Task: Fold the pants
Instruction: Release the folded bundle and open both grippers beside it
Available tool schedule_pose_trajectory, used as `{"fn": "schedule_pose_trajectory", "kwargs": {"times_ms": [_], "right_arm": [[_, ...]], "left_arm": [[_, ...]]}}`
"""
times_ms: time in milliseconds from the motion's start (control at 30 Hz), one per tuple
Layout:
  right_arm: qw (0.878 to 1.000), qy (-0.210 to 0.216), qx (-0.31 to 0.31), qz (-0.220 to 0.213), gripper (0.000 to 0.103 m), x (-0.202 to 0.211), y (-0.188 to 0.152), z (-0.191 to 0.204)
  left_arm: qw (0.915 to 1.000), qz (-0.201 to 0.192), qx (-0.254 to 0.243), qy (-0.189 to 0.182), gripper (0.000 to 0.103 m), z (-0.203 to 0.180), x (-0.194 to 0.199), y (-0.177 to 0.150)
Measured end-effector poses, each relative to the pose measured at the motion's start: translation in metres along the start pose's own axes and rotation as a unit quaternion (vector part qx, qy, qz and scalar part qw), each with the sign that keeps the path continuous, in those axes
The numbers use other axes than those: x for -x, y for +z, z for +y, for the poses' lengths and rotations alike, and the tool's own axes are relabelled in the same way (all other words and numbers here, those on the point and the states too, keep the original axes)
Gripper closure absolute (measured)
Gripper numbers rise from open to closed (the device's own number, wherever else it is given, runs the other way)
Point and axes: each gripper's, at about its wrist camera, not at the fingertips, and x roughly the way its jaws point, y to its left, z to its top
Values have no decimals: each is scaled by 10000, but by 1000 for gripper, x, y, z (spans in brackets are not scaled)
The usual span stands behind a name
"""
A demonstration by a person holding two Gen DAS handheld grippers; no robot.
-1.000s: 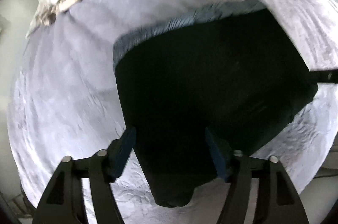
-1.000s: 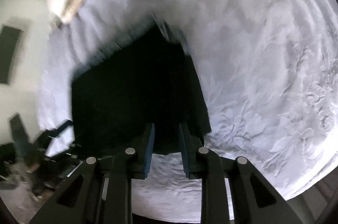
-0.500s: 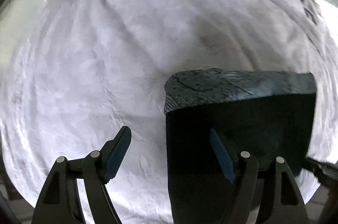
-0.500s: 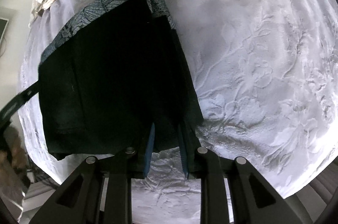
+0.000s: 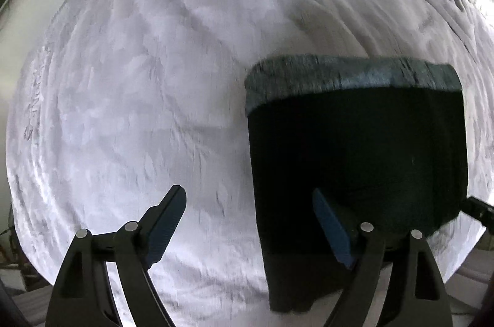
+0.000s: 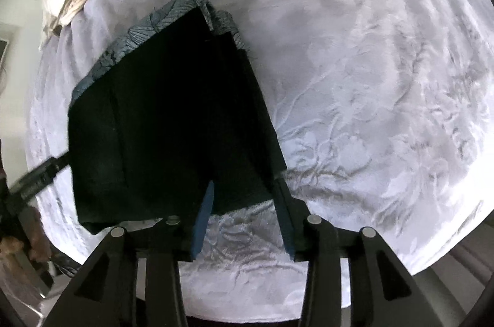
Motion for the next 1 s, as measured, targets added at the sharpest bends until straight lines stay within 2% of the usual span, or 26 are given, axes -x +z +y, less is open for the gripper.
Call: {"fn": "schedule_pose_trajectory", "kwargs": {"times_ms": [333, 633, 667, 700, 900, 967, 1000], "right_arm": [[9998, 165, 73, -91, 40, 18, -14, 16], [9995, 252, 149, -143, 35, 20, -14, 26], [9994, 258, 146, -149, 35, 20, -16, 25], [9994, 266, 141, -146, 34, 20, -15, 25], [9993, 318, 159, -115, 32, 17, -15, 25], [9993, 335, 169, -96, 31, 16, -16, 25], [9992, 346, 182, -92, 26, 16, -15, 25]], "left_arm": [[9999, 125, -116, -26, 18, -7, 13, -19], [9997, 115, -226, -73, 17, -15, 15, -25], [9996, 127, -231, -77, 14, -15, 14, -25], [9996, 147, -238, -84, 0, -16, 13, -26], [9996, 146, -222, -115, 0, -16, 13, -26], [9996, 166, -223, -107, 0, -18, 12, -26], [9995, 176, -222, -112, 0, -19, 11, -25]]}}
